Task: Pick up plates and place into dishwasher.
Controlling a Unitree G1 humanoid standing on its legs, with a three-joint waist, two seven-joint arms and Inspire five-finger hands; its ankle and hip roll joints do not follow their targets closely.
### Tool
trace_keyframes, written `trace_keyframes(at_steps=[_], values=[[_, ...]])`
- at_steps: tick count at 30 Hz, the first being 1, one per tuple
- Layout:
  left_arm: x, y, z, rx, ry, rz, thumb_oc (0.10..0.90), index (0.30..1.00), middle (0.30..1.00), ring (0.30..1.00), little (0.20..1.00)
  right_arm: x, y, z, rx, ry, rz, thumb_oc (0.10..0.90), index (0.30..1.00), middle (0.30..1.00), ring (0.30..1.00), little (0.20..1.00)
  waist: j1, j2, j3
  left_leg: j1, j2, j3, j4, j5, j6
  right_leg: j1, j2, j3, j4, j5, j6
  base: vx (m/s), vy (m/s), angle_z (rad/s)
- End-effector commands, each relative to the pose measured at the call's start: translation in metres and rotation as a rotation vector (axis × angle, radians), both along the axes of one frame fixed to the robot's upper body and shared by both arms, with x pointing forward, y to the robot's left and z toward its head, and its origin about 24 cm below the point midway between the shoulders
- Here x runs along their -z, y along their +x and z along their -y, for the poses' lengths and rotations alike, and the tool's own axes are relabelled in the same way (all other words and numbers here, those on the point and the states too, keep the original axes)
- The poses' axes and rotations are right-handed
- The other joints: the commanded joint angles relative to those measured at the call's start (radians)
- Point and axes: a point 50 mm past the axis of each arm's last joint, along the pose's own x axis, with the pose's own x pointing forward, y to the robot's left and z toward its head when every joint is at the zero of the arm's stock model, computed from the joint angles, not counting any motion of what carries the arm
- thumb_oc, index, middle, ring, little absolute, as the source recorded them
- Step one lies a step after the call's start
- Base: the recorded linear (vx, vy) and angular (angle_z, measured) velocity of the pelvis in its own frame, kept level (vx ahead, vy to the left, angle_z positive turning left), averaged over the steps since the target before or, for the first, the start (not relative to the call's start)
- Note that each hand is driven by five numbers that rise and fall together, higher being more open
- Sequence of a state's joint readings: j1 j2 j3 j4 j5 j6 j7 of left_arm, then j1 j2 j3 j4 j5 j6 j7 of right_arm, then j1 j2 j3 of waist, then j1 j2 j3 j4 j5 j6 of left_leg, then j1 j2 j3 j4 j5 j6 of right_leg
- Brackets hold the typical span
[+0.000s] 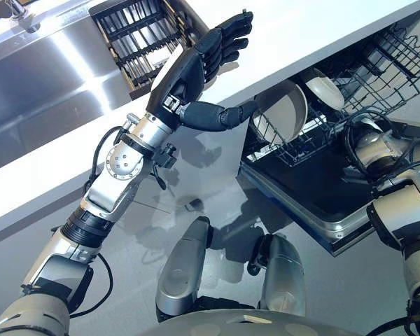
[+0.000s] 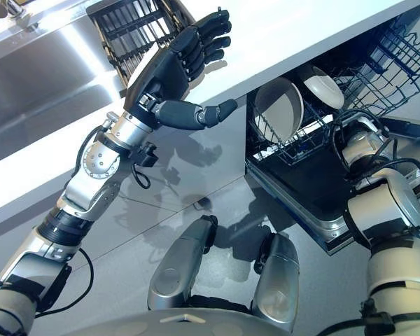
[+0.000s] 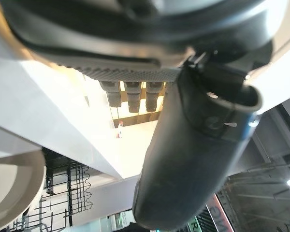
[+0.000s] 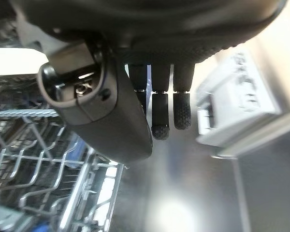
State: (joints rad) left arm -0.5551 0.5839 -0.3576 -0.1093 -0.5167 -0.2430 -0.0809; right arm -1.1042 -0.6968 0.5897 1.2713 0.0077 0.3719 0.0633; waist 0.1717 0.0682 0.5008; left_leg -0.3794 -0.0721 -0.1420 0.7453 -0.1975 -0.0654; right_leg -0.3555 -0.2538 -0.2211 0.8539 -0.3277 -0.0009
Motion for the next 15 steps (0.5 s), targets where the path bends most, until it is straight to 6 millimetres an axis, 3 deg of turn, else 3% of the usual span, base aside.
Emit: trace_keyframes(at_steps=[1,10,15], values=[[-0.029,-0.012,-0.007,0.036,-0.105,0.139,0.800,0.900,0.900,0.900,0.900,-0.119,0.035,-0.050,-0.211,-0.061,0.392,0.100,0.300,0.300,0.300,0.200,0.047,-0.026,-0.059,0.039,-0.053,0.027,0.018,-0.081,0.124,0.104,0.074,0.000,0.004,0.010,-0.067,0.04,0.006,0.16],[-0.029,-0.013,-0.009,0.032,-0.109,0.134,0.800,0.900,0.900,0.900,0.900,-0.138,0.036,-0.057,-0.256,-0.117,0.482,0.100,0.300,0.300,0.300,0.200,0.051,-0.038,-0.064,0.078,-0.046,0.016,-0.036,-0.066,0.115,0.150,0.072,-0.007,-0.049,0.026,-0.057,0.04,0.021,0.10],[-0.028,-0.013,-0.008,0.040,-0.114,0.134,0.800,0.900,0.900,0.900,0.900,-0.135,0.034,-0.052,-0.244,-0.096,0.476,0.100,0.300,0.300,0.300,0.200,0.050,-0.048,-0.063,0.088,-0.045,0.018,-0.036,-0.076,0.115,0.160,0.068,-0.010,-0.059,0.028,-0.052,0.01,0.016,0.04]])
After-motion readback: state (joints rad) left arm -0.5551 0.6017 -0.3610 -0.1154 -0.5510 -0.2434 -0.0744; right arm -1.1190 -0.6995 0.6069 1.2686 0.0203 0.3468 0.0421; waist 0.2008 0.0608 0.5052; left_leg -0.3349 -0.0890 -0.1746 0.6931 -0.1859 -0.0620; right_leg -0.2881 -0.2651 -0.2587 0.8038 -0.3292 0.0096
